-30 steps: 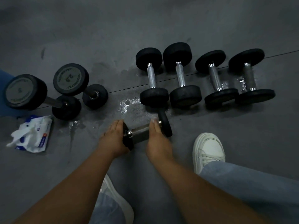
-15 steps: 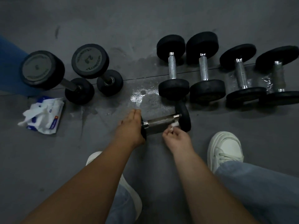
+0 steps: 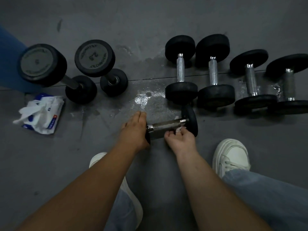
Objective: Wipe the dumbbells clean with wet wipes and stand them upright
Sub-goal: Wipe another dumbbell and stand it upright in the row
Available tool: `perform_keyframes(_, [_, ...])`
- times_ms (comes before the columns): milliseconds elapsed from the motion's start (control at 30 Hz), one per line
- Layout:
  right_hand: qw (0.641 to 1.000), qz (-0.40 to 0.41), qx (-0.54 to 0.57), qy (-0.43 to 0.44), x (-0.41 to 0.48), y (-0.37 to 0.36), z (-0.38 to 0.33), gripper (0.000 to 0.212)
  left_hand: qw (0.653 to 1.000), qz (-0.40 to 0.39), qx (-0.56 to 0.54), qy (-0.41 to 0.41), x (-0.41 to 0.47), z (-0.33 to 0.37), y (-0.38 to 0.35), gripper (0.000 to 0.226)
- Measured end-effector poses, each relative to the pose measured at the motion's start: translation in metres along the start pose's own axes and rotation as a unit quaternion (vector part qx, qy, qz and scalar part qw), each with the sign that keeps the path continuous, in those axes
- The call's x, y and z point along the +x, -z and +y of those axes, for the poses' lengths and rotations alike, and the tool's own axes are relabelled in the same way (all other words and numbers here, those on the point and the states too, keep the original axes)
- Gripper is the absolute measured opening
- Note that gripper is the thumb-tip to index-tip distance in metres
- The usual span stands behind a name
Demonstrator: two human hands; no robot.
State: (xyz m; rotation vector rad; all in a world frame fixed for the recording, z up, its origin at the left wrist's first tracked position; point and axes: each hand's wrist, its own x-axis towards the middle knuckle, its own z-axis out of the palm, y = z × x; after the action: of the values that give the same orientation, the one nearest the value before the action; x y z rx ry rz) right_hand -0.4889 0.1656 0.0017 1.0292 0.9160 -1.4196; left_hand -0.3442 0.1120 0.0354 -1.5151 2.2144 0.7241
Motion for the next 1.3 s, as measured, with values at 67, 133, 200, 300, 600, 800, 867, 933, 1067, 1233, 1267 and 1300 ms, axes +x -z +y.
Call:
perform_keyframes(67, [1.000,-0.017,0.004,0.006,-0.007,0.005,0.004,0.021,1.000,0.001,0.005,0.002,0.002,0.000,0.002,0.119])
perform_keyframes(133, [1.000,-0.016,-0.004,0.014,-0.012,0.009,0.006,0.029,1.000,-0.003,0.007,0.006,0.002,0.001,0.003,0.120])
perform_keyframes(200, [1.000,-0.005,-0.003,0.004,-0.006,0.003,0.004,0.028,1.000,0.002,0.006,0.007,0.001,0.001,0.003,0.119])
perform_keyframes(300, [1.000,0.004,-0.015,-0.012,-0.003,-0.001,0.000,0.024,1.000,0.001,0.003,0.007,-0.001,0.001,0.002,0.118])
perform_keyframes(600, [0.998,0.009,-0.055,0.009,-0.008,-0.011,0.000,0.025,1.000,0.005,0.000,0.004,0.000,0.002,0.002,0.112])
perform_keyframes(800, [0.984,0.042,-0.140,0.101,-0.004,-0.002,0.010,0.038,1.000,-0.001,0.001,0.004,0.001,0.001,0.004,0.112])
perform_keyframes(867, [0.977,0.073,-0.145,0.135,0.003,0.000,0.010,0.032,1.000,0.002,-0.002,0.001,-0.001,0.001,0.004,0.112])
perform_keyframes(933, [0.983,0.074,-0.096,0.136,0.003,0.010,0.011,0.026,1.000,0.010,-0.001,-0.001,-0.002,0.001,0.002,0.111])
perform_keyframes(1067, [0.993,0.056,-0.028,0.097,-0.004,0.009,0.008,0.013,1.000,0.001,0.005,-0.002,-0.002,0.001,0.004,0.114])
perform_keyframes(1233, [0.987,0.102,-0.086,0.089,0.009,-0.019,0.004,0.021,1.000,-0.005,0.004,0.001,-0.003,0.002,0.004,0.117])
perform_keyframes(1267, [0.982,0.118,-0.113,0.091,0.011,-0.024,0.007,0.026,1.000,-0.006,0.004,0.003,-0.003,0.002,0.004,0.116])
perform_keyframes(1300, [0.979,0.125,-0.127,0.094,0.011,-0.028,0.009,0.029,1.000,-0.006,0.004,0.003,-0.004,0.003,0.004,0.116])
